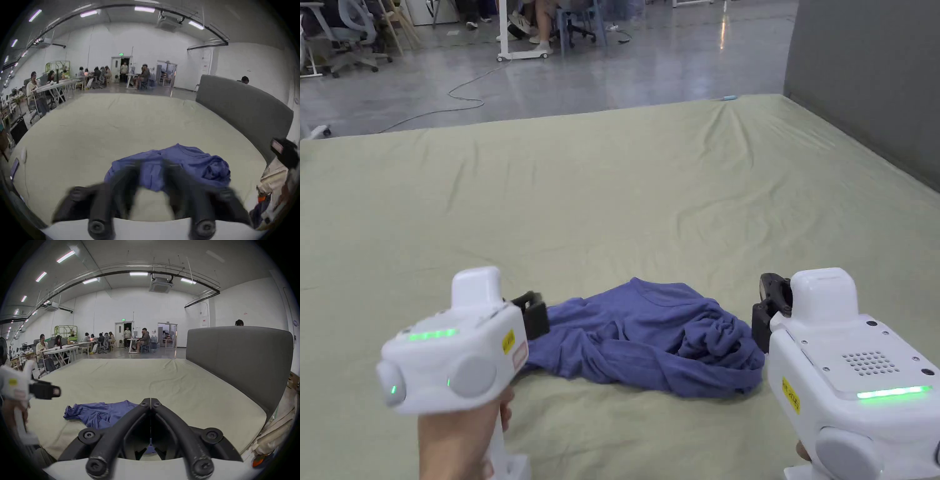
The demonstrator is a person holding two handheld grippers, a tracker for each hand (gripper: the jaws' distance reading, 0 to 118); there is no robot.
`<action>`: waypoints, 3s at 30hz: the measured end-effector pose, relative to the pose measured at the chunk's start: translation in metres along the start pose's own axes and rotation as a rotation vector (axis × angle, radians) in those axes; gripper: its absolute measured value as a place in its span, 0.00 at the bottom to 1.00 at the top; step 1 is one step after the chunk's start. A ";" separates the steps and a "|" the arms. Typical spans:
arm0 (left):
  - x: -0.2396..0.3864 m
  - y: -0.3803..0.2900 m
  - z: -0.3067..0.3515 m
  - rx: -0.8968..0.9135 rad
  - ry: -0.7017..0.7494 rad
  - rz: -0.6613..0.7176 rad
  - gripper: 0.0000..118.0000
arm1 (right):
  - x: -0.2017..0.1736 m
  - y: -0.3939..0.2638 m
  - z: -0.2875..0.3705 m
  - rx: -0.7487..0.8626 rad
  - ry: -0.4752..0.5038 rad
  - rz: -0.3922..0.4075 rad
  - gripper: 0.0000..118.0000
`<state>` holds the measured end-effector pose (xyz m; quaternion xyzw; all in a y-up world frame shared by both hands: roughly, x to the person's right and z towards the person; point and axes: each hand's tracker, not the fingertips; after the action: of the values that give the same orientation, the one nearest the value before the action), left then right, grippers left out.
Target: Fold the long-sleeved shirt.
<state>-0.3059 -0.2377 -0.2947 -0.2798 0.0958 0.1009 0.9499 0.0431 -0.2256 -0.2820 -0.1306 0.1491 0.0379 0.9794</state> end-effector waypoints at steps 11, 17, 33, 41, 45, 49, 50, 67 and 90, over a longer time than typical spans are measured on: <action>-0.025 0.005 -0.184 -0.351 0.088 -0.040 0.97 | 0.015 -0.019 -0.034 -0.089 -0.038 -0.027 0.00; -0.018 -0.020 -0.206 -0.467 0.098 -0.046 0.78 | 0.026 -0.028 -0.041 -0.132 -0.060 -0.009 0.00; -0.013 0.015 -0.104 -0.229 -0.045 0.012 0.00 | 0.027 -0.061 -0.169 -0.645 0.024 0.004 0.78; -0.029 0.017 -0.088 -0.224 -0.096 0.031 0.00 | 0.018 -0.068 -0.195 -0.725 0.077 0.002 0.09; -0.037 0.049 -0.069 -0.125 -0.126 0.038 0.00 | 0.023 -0.009 -0.176 -0.545 0.115 -0.060 0.08; -0.038 0.118 -0.037 0.014 -0.124 0.007 0.00 | 0.019 0.086 -0.187 -0.386 0.122 0.043 0.08; -0.037 0.141 -0.028 0.056 -0.114 0.001 0.00 | 0.018 0.117 -0.192 -0.335 0.133 0.042 0.08; -0.044 0.319 0.027 0.311 -0.044 0.025 0.00 | 0.009 0.303 -0.243 -0.119 0.076 0.044 0.08; -0.094 0.032 -0.024 -0.146 -0.055 -0.125 0.00 | -0.014 0.010 -0.174 -0.460 0.134 0.023 0.08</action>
<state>-0.4068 -0.2377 -0.3082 -0.3508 0.0443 0.0557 0.9337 -0.0203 -0.2628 -0.4405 -0.3506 0.2027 0.0731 0.9114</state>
